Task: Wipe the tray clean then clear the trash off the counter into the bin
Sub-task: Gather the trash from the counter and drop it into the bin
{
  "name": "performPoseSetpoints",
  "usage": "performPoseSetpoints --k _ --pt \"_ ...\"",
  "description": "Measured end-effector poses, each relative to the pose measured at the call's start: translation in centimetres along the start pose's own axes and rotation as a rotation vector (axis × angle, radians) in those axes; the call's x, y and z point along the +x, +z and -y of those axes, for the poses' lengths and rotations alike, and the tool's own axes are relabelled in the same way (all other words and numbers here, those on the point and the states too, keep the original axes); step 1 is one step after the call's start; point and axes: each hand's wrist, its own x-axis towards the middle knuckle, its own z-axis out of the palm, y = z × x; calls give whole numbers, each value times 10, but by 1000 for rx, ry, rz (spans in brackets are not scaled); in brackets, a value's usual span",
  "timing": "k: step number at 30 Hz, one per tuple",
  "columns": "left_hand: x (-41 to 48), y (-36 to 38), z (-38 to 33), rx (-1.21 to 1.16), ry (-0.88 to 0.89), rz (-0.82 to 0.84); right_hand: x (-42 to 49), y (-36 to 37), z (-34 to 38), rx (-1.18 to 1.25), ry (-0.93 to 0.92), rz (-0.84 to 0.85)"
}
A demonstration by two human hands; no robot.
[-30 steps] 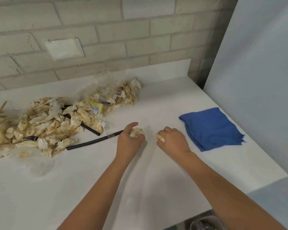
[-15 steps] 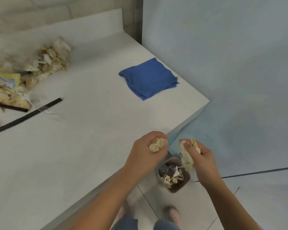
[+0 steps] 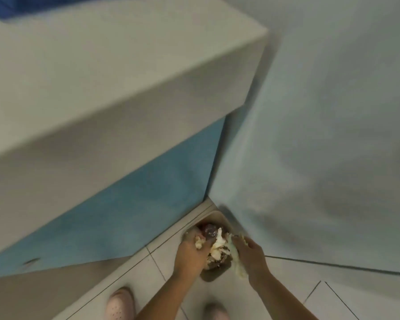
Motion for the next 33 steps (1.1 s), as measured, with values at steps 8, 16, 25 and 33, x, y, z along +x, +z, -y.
performPoseSetpoints --k 8,16,25,33 --pt "98 108 116 290 92 -14 151 37 -112 -253 -158 -70" --pt "100 145 173 820 246 99 178 42 -172 -827 -423 116" --pt "120 148 193 1245 217 434 183 48 -186 -1546 -514 395" --pt "122 114 135 1160 205 468 163 55 -134 -1735 -463 368"
